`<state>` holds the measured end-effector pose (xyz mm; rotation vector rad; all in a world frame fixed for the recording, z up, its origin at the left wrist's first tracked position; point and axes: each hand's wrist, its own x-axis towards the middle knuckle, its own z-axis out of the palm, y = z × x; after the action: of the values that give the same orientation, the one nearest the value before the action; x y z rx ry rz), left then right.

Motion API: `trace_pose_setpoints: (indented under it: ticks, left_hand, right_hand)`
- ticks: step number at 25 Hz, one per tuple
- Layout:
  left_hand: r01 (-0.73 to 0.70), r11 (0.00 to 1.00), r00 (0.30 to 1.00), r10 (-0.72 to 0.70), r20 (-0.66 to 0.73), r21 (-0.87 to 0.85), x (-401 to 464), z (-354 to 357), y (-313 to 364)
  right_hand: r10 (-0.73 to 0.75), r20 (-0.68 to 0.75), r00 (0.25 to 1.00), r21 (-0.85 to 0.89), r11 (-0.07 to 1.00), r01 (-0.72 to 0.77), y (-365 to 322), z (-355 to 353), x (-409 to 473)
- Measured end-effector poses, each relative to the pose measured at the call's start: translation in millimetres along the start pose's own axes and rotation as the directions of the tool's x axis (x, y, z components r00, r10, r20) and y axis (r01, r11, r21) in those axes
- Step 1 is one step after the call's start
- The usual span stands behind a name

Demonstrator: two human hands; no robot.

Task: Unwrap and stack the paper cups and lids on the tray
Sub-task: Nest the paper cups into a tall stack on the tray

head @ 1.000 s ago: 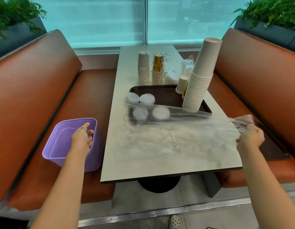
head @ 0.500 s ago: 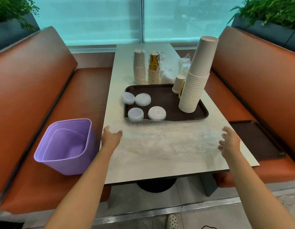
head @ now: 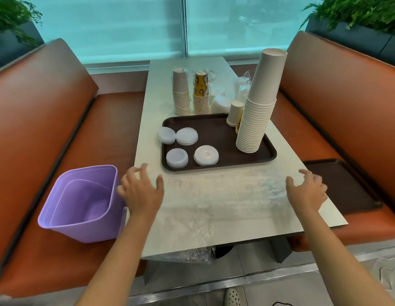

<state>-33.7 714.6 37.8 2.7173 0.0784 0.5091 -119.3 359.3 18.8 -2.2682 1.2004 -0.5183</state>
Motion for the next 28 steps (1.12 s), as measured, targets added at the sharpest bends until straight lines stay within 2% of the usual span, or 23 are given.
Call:
trace_pose_setpoints:
  ticks: [1, 2, 4, 5, 6, 7, 8, 9, 12, 14, 16, 19, 22, 24, 25, 27, 28]
  left_hand:
    - [-0.173, 0.985, 0.984, 0.172, -0.046, -0.018, -6.2, 3.0, 15.5]
    - [-0.319, 0.947, 0.948, 0.318, -0.032, -0.028, -12.9, 9.2, 29.8]
    - [-0.47, 0.879, 0.862, 0.477, 0.172, -0.082, -23.9, 24.0, 50.0]
    - [-0.499, 0.863, 0.819, 0.499, 0.284, -0.077, -29.1, 32.2, 54.5]
    - [-0.496, 0.866, 0.796, 0.484, 0.364, -0.067, -33.9, 40.3, 55.6]
    - [-0.473, 0.879, 0.781, 0.446, 0.437, -0.052, -36.5, 46.1, 52.5]
    - [-0.481, 0.875, 0.772, 0.454, 0.445, -0.058, -38.5, 50.1, 45.6]
    - [-0.538, 0.84, 0.752, 0.514, 0.412, -0.067, -42.1, 49.2, 36.8]
    - [-0.78, 0.625, 0.585, 0.745, 0.32, -0.031, -57.2, 44.0, 1.7]
    - [-0.827, 0.562, 0.537, 0.776, 0.33, 0.026, -65.9, 45.0, -23.8]
    - [-0.801, 0.594, 0.573, 0.731, 0.369, 0.067, -68.1, 54.3, -39.8]
    - [-0.711, 0.7, 0.658, 0.625, 0.42, 0.073, -56.4, 64.8, -39.0]
    - [-0.725, 0.683, 0.656, 0.642, 0.397, 0.093, -37.7, 66.5, -7.6]
    - [-0.726, 0.682, 0.673, 0.681, 0.289, 0.084, -35.1, 59.7, 9.9]
    - [-0.693, 0.719, 0.714, 0.672, 0.195, 0.059, -37.7, 53.2, 11.9]
    - [-0.57, 0.822, 0.822, 0.569, -0.014, -0.014, -55.5, 39.0, 0.8]
    - [-0.539, 0.842, 0.842, 0.537, -0.057, -0.035, -67.2, 34.0, -10.0]
  right_hand:
    - [-0.093, -0.06, 0.994, -0.108, 0.99, 0.086, -6.7, 1.3, -4.3]
    - [-0.2, -0.11, 0.974, -0.118, 0.975, 0.187, -17.9, 4.2, -12.2]
    - [-0.427, -0.095, 0.899, -0.047, 0.904, 0.424, -38.0, 18.6, -36.3]
    - [-0.514, 0.022, 0.858, -0.047, 0.856, 0.514, -43.1, 29.9, -50.9]
    - [-0.539, 0.205, 0.817, -0.081, 0.822, 0.563, -43.3, 40.6, -62.9]
    - [-0.484, 0.389, 0.784, -0.137, 0.811, 0.569, -38.5, 50.8, -70.8]
    - [-0.395, 0.519, 0.758, -0.195, 0.809, 0.555, -29.7, 60.9, -73.1]
    - [-0.321, 0.588, 0.742, -0.235, 0.81, 0.537, -21.1, 67.5, -72.4]
    - [-0.304, 0.61, 0.732, -0.266, 0.792, 0.55, -8.7, 75.5, -70.0]
    - [-0.316, 0.596, 0.738, -0.263, 0.792, 0.552, -9.3, 75.4, -68.7]
    - [-0.316, 0.592, 0.741, -0.269, 0.79, 0.552, -8.4, 73.9, -69.5]
    - [-0.304, 0.604, 0.736, -0.256, 0.801, 0.541, -9.8, 74.0, -70.4]
    - [-0.295, 0.622, 0.725, -0.237, 0.812, 0.533, -14.2, 73.6, -68.6]
    - [-0.291, 0.609, 0.738, -0.238, 0.82, 0.52, -13.9, 70.7, -68.1]
    - [-0.305, 0.582, 0.754, -0.236, 0.824, 0.515, -13.6, 69.4, -68.2]
    - [-0.414, 0.448, 0.792, -0.207, 0.814, 0.543, -12.9, 68.3, -70.4]
    - [-0.521, 0.342, 0.782, -0.164, 0.787, 0.595, -15.0, 67.5, -74.5]
